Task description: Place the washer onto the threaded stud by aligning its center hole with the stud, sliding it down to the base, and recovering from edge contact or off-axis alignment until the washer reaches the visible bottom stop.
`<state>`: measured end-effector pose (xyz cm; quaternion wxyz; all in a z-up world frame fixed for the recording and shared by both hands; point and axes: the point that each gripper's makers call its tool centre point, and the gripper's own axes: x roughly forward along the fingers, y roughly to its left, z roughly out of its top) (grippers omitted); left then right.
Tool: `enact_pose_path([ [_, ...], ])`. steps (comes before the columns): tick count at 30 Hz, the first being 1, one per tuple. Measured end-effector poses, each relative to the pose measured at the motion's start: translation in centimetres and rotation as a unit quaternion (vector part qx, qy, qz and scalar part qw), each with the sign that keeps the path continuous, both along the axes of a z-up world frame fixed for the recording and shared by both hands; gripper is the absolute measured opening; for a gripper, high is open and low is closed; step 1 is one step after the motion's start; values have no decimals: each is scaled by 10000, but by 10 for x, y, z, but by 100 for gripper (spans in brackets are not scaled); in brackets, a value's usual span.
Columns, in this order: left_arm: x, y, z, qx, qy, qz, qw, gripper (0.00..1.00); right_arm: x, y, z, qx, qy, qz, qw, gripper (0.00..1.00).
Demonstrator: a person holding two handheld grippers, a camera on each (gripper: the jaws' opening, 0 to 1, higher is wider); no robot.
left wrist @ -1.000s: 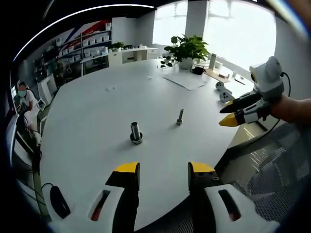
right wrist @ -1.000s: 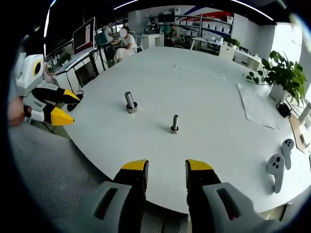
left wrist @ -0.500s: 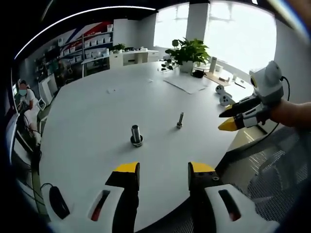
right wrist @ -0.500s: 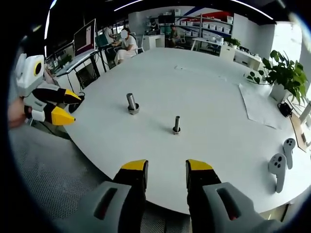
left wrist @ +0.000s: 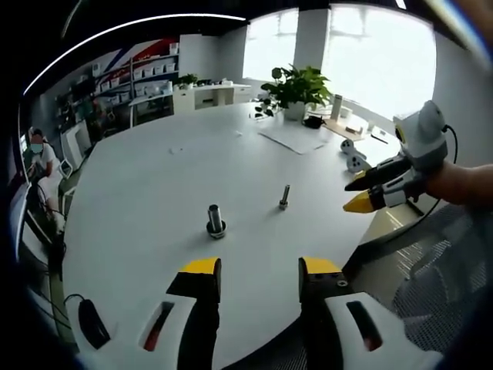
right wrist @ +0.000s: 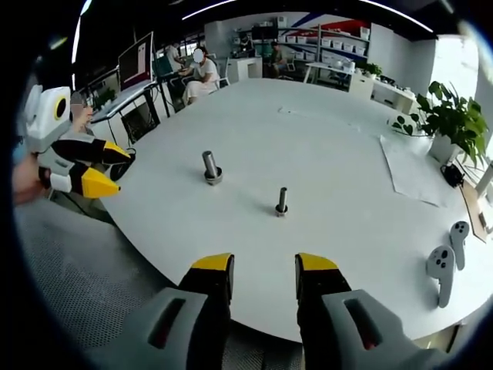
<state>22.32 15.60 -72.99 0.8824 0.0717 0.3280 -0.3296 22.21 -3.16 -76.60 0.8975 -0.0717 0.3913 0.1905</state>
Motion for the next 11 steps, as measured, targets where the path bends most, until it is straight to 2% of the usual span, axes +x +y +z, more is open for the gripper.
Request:
enact_pose_path([
  [11, 1, 3, 3, -21, -39, 52, 10000, 39, -1, 2, 0, 15, -2, 5, 10000, 35],
])
